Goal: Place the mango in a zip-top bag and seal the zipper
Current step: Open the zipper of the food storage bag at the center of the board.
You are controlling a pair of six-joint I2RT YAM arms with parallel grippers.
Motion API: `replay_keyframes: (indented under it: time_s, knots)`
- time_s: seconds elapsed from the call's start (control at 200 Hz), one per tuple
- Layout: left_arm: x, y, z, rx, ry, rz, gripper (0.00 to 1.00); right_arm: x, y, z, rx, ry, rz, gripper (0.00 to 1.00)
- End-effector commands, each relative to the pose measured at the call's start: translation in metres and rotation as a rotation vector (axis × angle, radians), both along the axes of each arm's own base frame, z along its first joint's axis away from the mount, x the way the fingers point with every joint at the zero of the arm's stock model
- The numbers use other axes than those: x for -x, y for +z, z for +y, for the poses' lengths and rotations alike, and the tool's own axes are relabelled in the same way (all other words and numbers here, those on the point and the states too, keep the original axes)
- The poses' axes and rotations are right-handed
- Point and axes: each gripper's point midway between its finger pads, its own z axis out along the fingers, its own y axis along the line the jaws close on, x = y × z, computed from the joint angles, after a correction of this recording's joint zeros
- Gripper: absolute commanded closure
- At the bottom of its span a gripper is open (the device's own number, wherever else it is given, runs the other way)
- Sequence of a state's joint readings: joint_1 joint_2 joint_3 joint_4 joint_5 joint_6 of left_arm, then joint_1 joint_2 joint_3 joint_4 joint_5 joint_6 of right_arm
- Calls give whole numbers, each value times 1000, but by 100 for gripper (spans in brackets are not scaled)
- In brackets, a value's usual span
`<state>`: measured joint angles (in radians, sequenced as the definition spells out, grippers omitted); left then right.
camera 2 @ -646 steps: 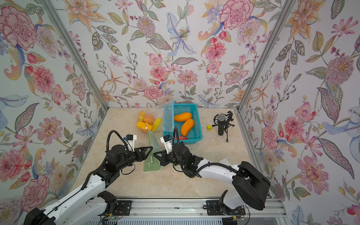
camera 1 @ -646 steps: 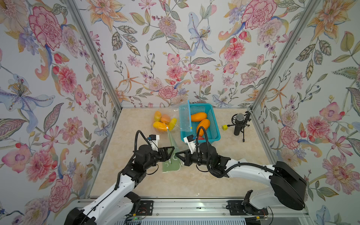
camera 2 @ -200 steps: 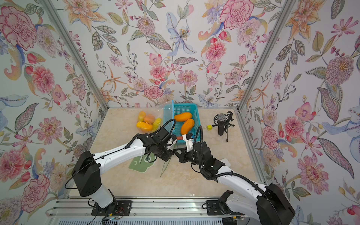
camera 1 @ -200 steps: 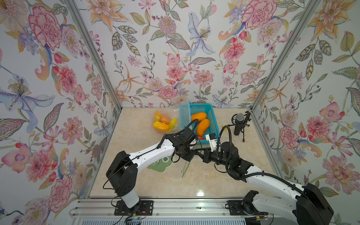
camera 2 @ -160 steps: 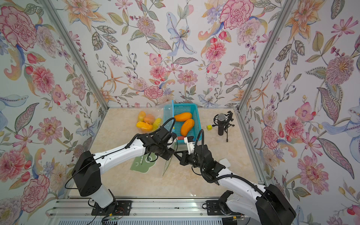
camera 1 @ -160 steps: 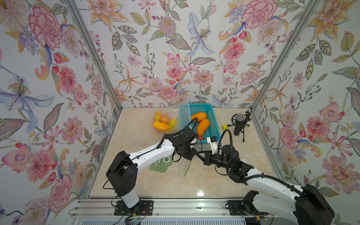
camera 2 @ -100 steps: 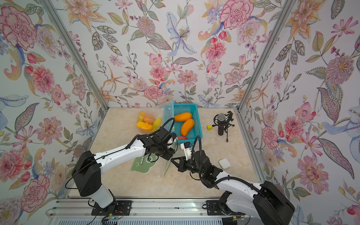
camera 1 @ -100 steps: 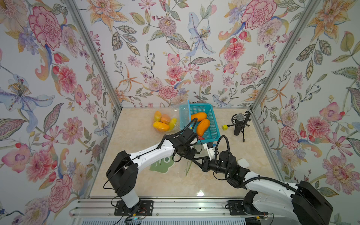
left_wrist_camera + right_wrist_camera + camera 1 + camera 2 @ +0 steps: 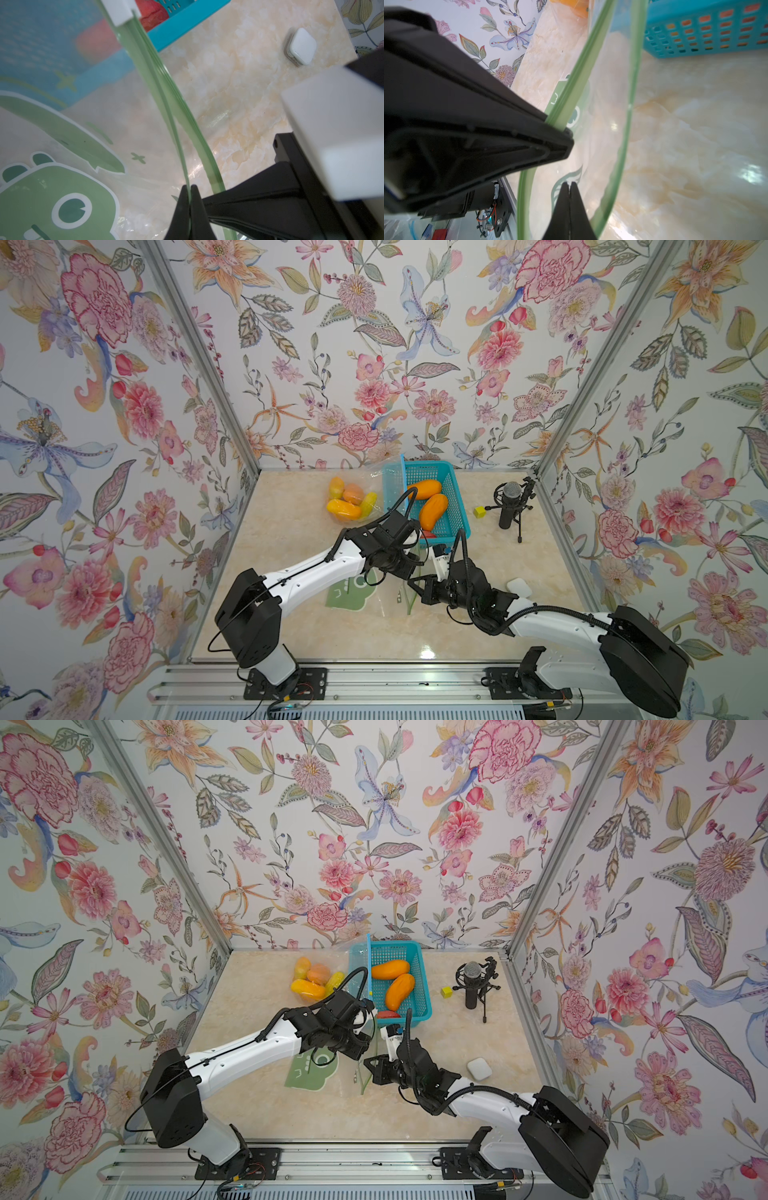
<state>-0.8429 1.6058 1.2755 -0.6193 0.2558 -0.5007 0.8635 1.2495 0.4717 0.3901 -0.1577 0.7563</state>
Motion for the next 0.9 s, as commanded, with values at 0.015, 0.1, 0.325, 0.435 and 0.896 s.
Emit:
replay_keyframes:
  time_s: [0.015,0.1,0.325,0.435,0.896]
  knots:
    - [10,6,3,24,11,39,100,-20,2,-10,19,-101,9,100]
    - [15,25,4,46,14,21,100,-33,4,-10,-30,-151,46,100]
    - [17,62,11,93,42,-36,100,-47,12,32,-153,-44,115,100]
    - [19,59,25,42,65,-48,100,-41,35,60,-250,88,73,100]
    - [-3,91,136,-182,296,-169,100,-69,-28,20,112,-213,161,100]
